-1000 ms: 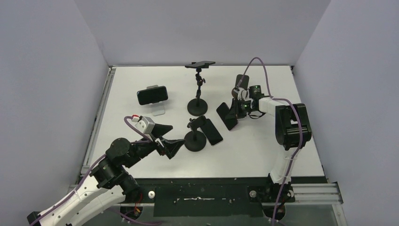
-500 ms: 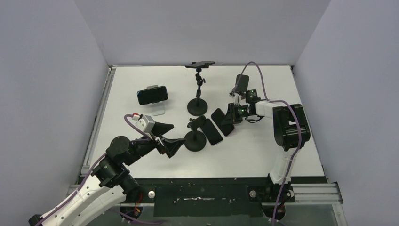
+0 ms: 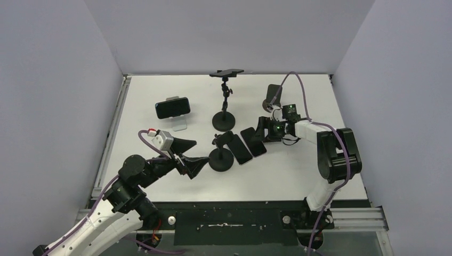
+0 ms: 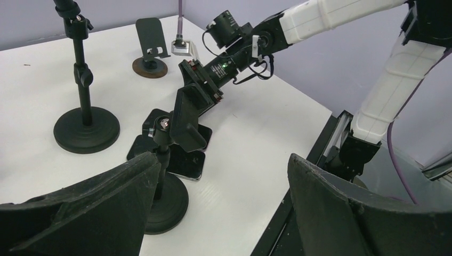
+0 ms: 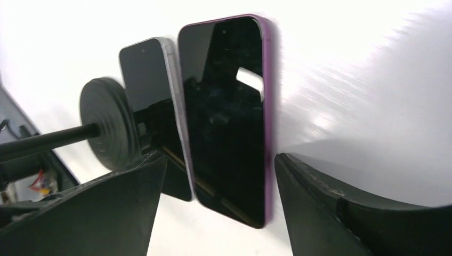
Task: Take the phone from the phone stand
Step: Place the phone at the center of the board, then pick up the phone stand at the center of the board.
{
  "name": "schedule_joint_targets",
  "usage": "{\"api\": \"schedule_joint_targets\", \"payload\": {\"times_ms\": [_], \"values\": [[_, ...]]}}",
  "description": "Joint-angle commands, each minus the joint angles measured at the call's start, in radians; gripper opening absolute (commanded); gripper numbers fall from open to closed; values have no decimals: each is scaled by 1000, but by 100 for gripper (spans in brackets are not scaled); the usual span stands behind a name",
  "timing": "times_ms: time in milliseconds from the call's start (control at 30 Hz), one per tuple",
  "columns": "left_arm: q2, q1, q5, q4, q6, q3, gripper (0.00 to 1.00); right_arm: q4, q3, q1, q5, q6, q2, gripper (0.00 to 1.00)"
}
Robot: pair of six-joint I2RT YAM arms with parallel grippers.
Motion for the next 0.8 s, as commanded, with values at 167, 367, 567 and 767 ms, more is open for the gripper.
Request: {"api": "schedule_joint_targets", "payload": {"times_ms": [167,367,567,767], "values": [[-18,8,-82,34,-7,-16,88,11,-88,37,403,130,-387,79],[22,8,-98,40,-23,-17,88,24,-82,303,417,113,-735,76],[40,10,-55,70,-6,-29,87,45,-54,527,468,110,-763,76],[30,8,-74,72,-12,-44,87,77,-6,575,523,77,-671,71]]}}
